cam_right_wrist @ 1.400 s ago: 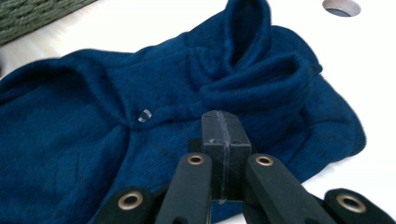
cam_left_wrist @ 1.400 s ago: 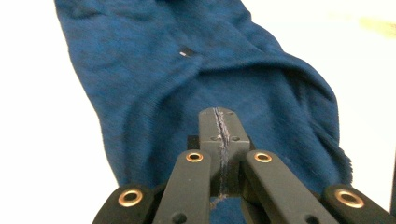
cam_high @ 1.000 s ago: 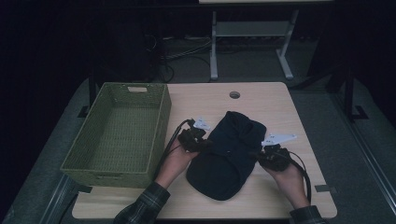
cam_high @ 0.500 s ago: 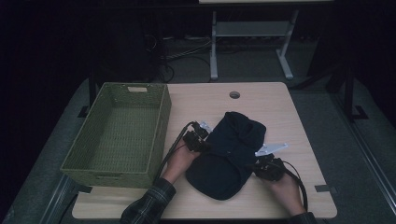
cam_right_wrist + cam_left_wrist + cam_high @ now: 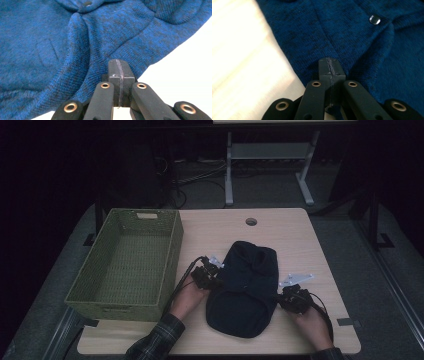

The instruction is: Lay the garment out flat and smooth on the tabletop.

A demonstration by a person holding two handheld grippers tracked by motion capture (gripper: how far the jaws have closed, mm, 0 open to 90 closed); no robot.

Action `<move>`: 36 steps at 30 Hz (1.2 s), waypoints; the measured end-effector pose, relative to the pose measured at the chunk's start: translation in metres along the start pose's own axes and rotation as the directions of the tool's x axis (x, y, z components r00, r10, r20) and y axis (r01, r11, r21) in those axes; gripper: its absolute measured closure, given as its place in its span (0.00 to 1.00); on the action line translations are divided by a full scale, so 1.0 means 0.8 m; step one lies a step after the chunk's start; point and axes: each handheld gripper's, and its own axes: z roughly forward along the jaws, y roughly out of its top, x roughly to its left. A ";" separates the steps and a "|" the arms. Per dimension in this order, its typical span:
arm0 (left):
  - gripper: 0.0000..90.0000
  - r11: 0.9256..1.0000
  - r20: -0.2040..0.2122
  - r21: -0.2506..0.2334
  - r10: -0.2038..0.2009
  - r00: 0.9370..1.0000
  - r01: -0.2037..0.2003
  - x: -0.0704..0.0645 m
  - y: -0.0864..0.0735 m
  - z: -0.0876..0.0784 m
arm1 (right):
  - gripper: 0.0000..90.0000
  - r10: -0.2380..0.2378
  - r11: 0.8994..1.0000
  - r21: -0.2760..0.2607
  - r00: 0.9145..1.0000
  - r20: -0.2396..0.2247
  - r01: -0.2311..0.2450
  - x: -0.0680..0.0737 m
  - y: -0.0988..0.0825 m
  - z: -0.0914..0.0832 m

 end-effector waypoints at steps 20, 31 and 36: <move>1.00 0.999 0.063 -0.004 0.042 0.997 -0.042 -0.046 -0.030 -0.023 | 1.00 -0.029 0.999 -0.017 1.000 0.012 0.029 0.005 -0.013 -0.019; 1.00 0.998 -0.040 -0.061 -0.009 0.999 0.007 -0.010 0.004 -0.026 | 1.00 0.004 0.995 -0.101 0.999 0.032 -0.001 -0.031 0.033 -0.011; 1.00 0.993 -0.067 -0.105 -0.067 0.996 0.060 0.019 0.021 -0.017 | 1.00 0.051 0.992 -0.120 0.998 0.033 -0.046 -0.057 0.058 0.013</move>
